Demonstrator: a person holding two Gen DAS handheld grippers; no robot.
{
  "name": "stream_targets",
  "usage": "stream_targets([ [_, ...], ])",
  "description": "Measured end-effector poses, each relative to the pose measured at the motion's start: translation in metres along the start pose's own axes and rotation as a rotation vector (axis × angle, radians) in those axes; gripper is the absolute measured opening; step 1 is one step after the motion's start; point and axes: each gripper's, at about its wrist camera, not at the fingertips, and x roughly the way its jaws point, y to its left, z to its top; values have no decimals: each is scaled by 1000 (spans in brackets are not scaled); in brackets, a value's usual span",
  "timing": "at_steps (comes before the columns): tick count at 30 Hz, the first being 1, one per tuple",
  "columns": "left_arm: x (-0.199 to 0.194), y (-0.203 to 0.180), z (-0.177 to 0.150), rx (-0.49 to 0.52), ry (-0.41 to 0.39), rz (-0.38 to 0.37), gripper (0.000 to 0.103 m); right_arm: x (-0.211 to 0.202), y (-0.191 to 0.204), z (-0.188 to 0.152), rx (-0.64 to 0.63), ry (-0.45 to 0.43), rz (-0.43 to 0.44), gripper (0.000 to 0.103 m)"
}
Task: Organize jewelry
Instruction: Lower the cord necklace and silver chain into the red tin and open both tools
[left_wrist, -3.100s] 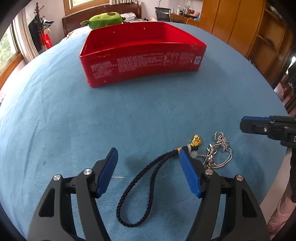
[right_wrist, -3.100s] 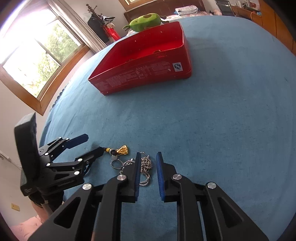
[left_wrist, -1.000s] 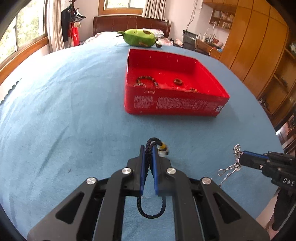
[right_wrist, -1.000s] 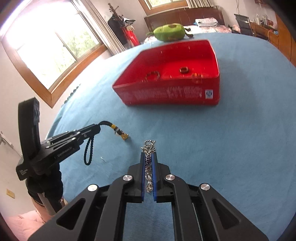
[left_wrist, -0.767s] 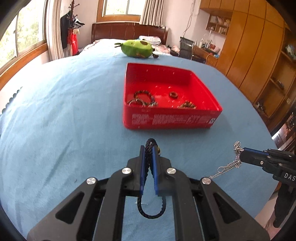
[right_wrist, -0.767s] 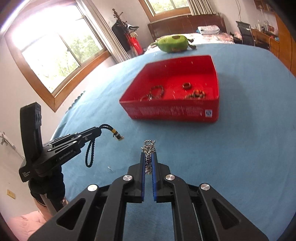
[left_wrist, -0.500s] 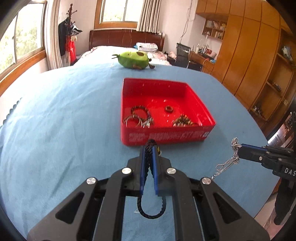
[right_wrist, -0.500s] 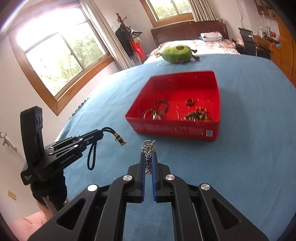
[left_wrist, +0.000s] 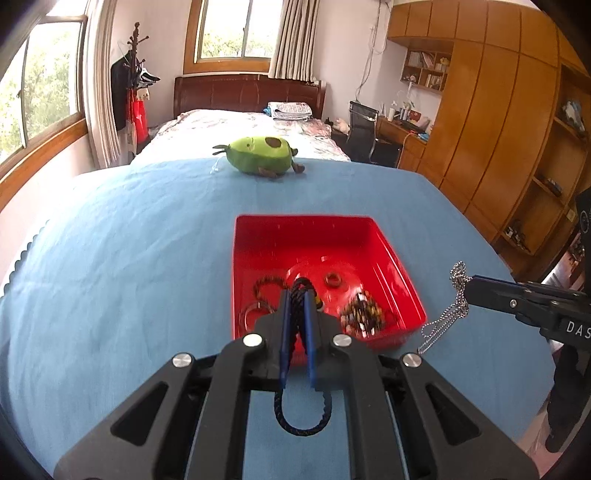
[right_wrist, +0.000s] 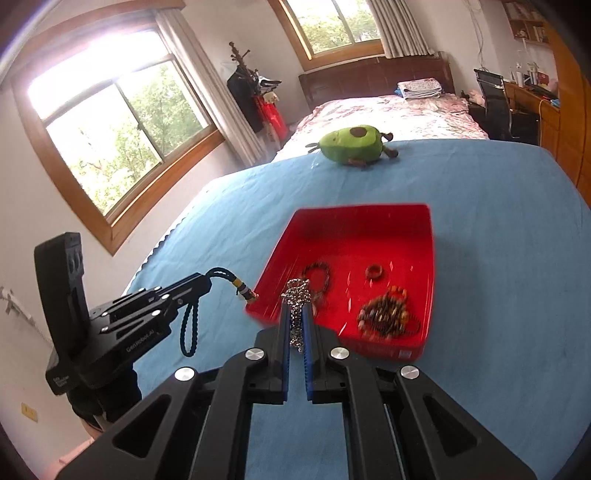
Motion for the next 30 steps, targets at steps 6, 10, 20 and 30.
stream_targets([
  [6, 42, -4, 35, -7, -2, -3, 6, 34, -24, 43, 30, -9, -39, 6],
  [10, 82, -6, 52, -23, 28, -17, 6, 69, -43, 61, 61, 21, -58, 6],
  [20, 181, 1, 65, -55, 144, 4, 6, 149, -88, 77, 127, 105, -116, 6],
  [30, 175, 9, 72, -74, 135, -25, 12, 146, -83, 64, 92, 54, -167, 11],
])
